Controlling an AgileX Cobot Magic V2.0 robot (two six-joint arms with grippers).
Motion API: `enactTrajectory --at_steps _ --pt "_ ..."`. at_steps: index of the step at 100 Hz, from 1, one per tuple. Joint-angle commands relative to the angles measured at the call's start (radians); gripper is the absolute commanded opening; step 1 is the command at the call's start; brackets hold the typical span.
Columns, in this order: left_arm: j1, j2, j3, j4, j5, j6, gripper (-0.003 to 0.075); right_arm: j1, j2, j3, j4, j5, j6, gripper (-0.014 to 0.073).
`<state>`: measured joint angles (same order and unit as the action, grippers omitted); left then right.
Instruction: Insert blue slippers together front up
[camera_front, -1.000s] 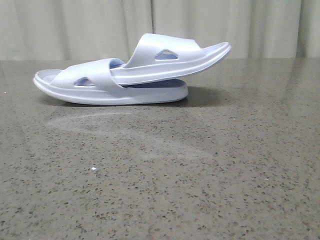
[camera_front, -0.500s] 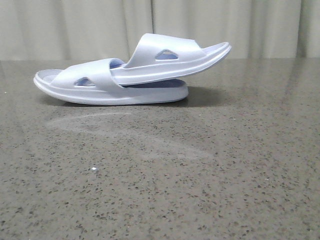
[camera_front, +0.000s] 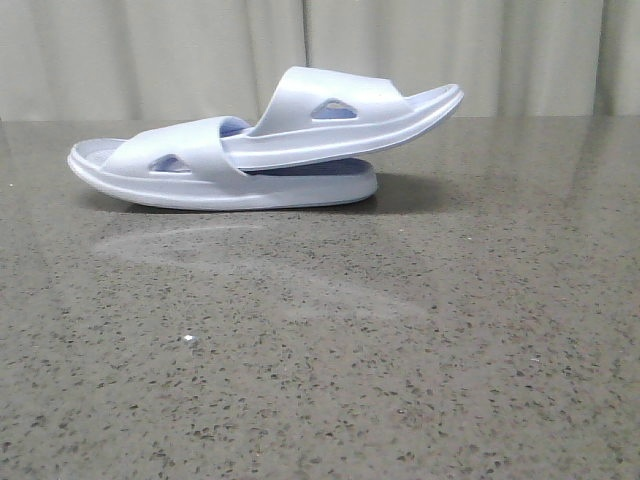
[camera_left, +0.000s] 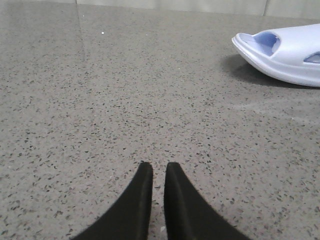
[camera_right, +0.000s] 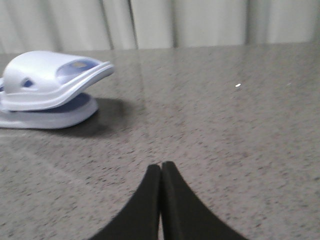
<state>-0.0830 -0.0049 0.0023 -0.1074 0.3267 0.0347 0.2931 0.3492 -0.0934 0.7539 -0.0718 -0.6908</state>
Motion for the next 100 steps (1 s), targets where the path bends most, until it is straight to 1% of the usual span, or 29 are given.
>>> enactTrajectory --at_steps 1,6,12,17,24,28,31,44,54,100 --pt "0.004 -0.028 0.010 -0.004 -0.062 -0.008 0.0015 -0.035 0.007 0.014 -0.309 -0.165 0.267 -0.0078" --pt "0.004 -0.028 0.010 -0.004 -0.062 -0.008 0.0015 -0.068 -0.001 0.037 -0.398 -0.172 0.339 -0.0078" --pt "0.004 -0.028 0.010 -0.004 -0.062 -0.008 0.0015 -0.114 -0.028 0.065 -0.471 -0.170 0.401 -0.0078" --pt "0.004 -0.028 0.010 -0.004 -0.062 -0.008 0.0015 -0.149 -0.061 0.095 -0.540 -0.170 0.434 -0.0078" --pt "0.004 -0.028 0.010 -0.004 -0.062 -0.008 0.0015 -0.198 -0.126 0.126 -0.589 -0.172 0.454 -0.0078" --pt "0.004 -0.028 0.010 -0.004 -0.062 -0.008 0.0015 -0.225 -0.170 0.124 -0.612 -0.090 0.456 -0.0078" --pt "0.004 -0.028 0.010 -0.004 -0.062 -0.008 0.0015 -0.242 -0.199 0.124 -0.634 -0.065 0.456 -0.0078" --pt "0.004 -0.028 0.010 -0.004 -0.062 -0.008 0.0015 -0.313 -0.321 0.125 -0.636 0.072 0.456 -0.0078" --pt "0.004 -0.028 0.010 -0.004 -0.062 -0.008 0.0015 -0.341 -0.382 0.125 -0.636 0.165 0.456 -0.0078" --pt "0.004 -0.028 0.010 -0.004 -0.062 -0.008 0.0015 -0.341 -0.371 0.125 -0.636 0.140 0.456 -0.0078"
